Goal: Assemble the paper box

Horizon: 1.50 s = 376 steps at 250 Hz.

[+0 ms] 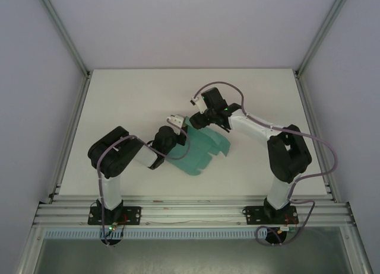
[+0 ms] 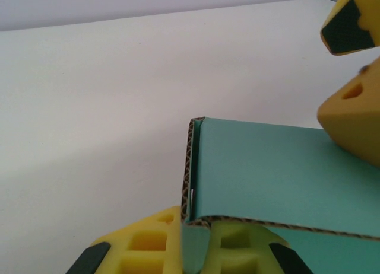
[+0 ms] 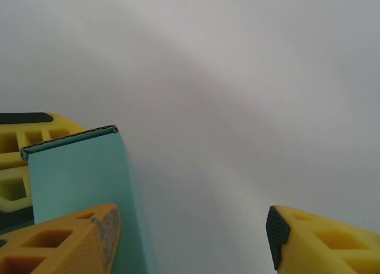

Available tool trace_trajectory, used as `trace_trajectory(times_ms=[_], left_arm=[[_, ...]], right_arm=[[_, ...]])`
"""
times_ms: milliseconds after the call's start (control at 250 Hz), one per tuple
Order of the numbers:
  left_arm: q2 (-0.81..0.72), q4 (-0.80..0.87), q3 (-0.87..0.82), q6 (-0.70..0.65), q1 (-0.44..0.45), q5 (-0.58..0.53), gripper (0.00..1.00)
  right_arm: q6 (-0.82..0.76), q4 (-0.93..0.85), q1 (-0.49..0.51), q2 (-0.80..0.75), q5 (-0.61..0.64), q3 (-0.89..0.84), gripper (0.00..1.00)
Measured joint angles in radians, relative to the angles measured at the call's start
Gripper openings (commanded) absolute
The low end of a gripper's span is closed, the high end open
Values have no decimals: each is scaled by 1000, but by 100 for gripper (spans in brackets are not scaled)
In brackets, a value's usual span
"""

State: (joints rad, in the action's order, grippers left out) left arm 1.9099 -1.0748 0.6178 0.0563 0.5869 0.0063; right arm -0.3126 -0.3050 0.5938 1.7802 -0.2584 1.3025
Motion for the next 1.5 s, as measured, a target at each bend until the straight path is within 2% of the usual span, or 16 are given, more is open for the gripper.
trace_trajectory(times_ms=[40, 124, 272, 612, 744, 839, 895, 1043, 1195, 1371, 1503], left_arm=[[0, 0, -2, 0, 2, -1, 24], [2, 27, -13, 20, 0, 8, 34], [6, 103, -36, 32, -7, 40, 36], [-34, 140, -21, 78, -40, 107, 38], [-39, 153, 11, 96, -79, 168, 37], [-31, 165, 43, 97, -90, 213, 27], [-16, 171, 72, 99, -90, 235, 26], [17, 166, 101, 73, -90, 276, 0], [33, 152, 113, 66, -89, 282, 0], [22, 145, 95, 96, -89, 264, 0], [-57, 229, 54, 168, -93, 224, 0]], right_arm=[[11, 2, 0, -3, 0, -4, 67], [26, 1, 1, -6, 0, -11, 67], [25, 2, 1, -8, -1, -13, 67], [21, 0, 1, -8, -9, -13, 66], [20, -2, 1, -8, -12, -13, 66], [17, -5, 1, -8, -16, -13, 67], [13, -8, 1, -8, -16, -12, 66], [12, -8, -3, -8, -10, -6, 66], [15, -8, -12, -8, -5, 3, 67], [81, -19, -21, -45, -5, -18, 81], [148, -71, -21, -210, 3, -124, 90]])
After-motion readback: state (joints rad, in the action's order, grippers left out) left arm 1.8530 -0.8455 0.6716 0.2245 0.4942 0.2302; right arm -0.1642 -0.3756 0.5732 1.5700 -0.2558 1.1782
